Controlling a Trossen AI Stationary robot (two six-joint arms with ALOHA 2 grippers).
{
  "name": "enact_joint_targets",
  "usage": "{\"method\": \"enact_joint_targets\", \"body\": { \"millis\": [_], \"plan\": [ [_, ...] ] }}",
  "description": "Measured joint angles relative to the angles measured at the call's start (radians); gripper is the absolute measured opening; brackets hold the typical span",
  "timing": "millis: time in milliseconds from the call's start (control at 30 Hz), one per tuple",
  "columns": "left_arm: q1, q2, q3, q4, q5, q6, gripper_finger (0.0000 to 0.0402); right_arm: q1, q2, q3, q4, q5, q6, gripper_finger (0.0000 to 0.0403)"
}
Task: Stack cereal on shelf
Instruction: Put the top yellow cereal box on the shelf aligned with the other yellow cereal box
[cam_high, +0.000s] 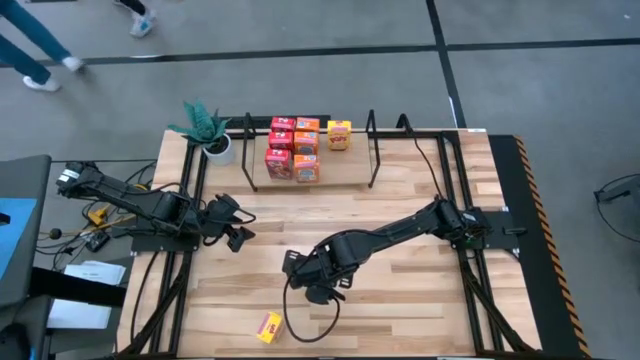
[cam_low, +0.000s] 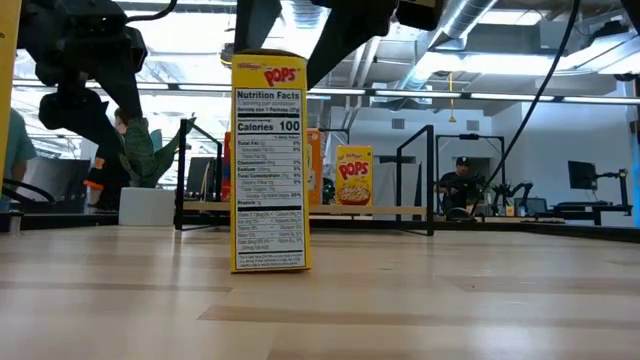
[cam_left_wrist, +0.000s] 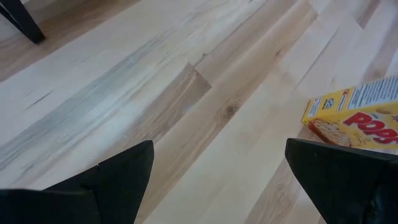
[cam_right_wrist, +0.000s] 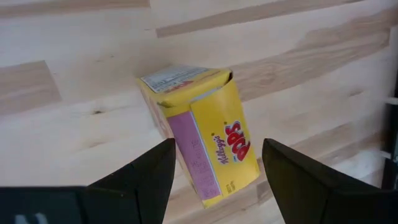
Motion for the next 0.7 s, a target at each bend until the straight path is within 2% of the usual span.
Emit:
{"method": "enact_joint_targets", "body": {
  "millis": [700],
  "plan": [
    [0.0,0.0,0.0,0.0,-0.03,0.0,0.0355,-0.024,0.0,0.0,0.007,-0.109,-0.018,0.0265]
  ]
}}
